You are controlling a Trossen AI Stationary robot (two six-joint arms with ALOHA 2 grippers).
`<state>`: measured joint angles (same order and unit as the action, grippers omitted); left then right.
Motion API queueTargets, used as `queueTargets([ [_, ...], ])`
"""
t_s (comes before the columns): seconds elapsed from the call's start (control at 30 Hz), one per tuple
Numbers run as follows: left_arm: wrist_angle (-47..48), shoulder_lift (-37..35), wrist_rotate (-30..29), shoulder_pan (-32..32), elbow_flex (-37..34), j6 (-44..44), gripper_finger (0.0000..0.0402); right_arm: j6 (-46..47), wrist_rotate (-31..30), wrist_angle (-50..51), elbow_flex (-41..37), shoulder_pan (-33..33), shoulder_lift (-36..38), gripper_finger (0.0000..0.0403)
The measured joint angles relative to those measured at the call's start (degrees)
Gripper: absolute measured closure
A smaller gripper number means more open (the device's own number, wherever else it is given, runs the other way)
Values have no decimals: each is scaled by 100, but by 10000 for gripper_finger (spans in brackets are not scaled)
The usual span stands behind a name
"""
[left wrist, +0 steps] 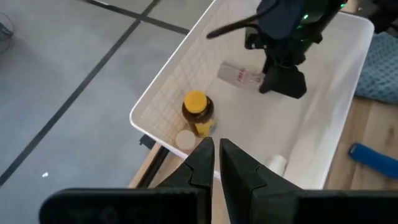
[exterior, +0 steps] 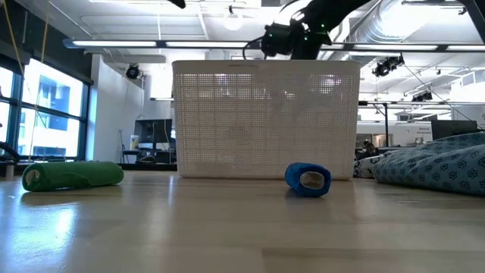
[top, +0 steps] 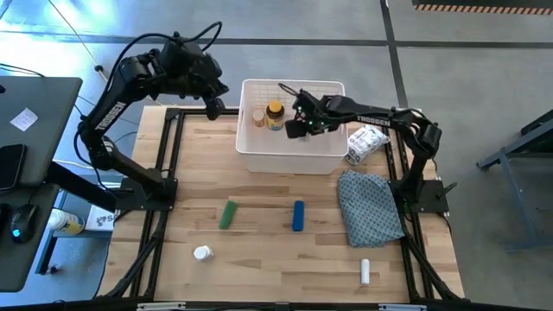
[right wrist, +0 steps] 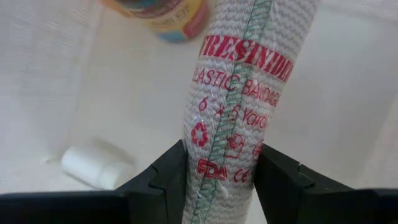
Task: Pick & place medical supplies in basket/bin
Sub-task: Put the white bandage into the white bin
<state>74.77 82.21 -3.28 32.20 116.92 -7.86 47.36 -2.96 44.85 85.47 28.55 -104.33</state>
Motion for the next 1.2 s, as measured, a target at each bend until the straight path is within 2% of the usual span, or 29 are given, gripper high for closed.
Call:
queueTargets([
  [0.27,73,0,695,475,0,-120,339,82,-223,-269,-4,13,-198,253],
  [0.43,152,0,873,665,0,-137,339,11,196,-620,-13,245,-653,253],
  [0.57,329,0,882,696,0,-137,339,26,290,-659,-13,339,-870,253],
  [0.87,471,0,872,683,-3,-89,339,-169,-50,-764,-13,367,-925,253],
  [1.2,469,0,740,683,-3,71,339,-153,218,-1157,-11,434,-1226,253],
])
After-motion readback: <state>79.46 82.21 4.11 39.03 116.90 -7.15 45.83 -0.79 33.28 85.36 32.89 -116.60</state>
